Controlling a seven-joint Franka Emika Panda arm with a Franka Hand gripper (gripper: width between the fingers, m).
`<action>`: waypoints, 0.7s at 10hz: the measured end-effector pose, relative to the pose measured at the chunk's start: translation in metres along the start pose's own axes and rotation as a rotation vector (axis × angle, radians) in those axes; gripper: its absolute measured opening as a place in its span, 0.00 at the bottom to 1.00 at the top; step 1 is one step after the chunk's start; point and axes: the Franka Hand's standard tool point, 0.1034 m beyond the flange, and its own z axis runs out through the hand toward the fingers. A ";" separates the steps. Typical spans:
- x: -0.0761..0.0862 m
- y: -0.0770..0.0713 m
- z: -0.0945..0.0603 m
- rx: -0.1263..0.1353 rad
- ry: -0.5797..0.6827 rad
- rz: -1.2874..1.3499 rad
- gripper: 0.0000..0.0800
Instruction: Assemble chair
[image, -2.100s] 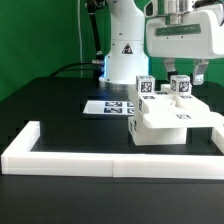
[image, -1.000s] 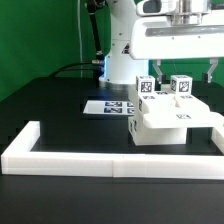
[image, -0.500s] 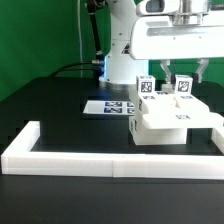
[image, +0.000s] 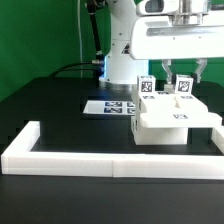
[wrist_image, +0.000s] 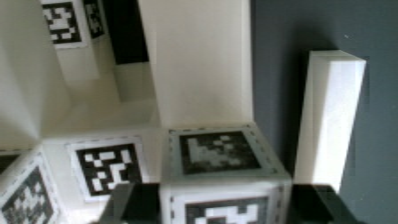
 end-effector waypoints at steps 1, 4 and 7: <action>0.000 0.000 0.000 0.000 0.000 0.044 0.36; 0.000 0.000 0.000 0.001 0.000 0.242 0.36; 0.000 -0.001 0.000 0.006 -0.002 0.455 0.36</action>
Offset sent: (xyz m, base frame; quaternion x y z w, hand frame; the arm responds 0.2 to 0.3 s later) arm 0.0000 0.0000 0.0000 0.0000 0.0000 0.1296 0.9916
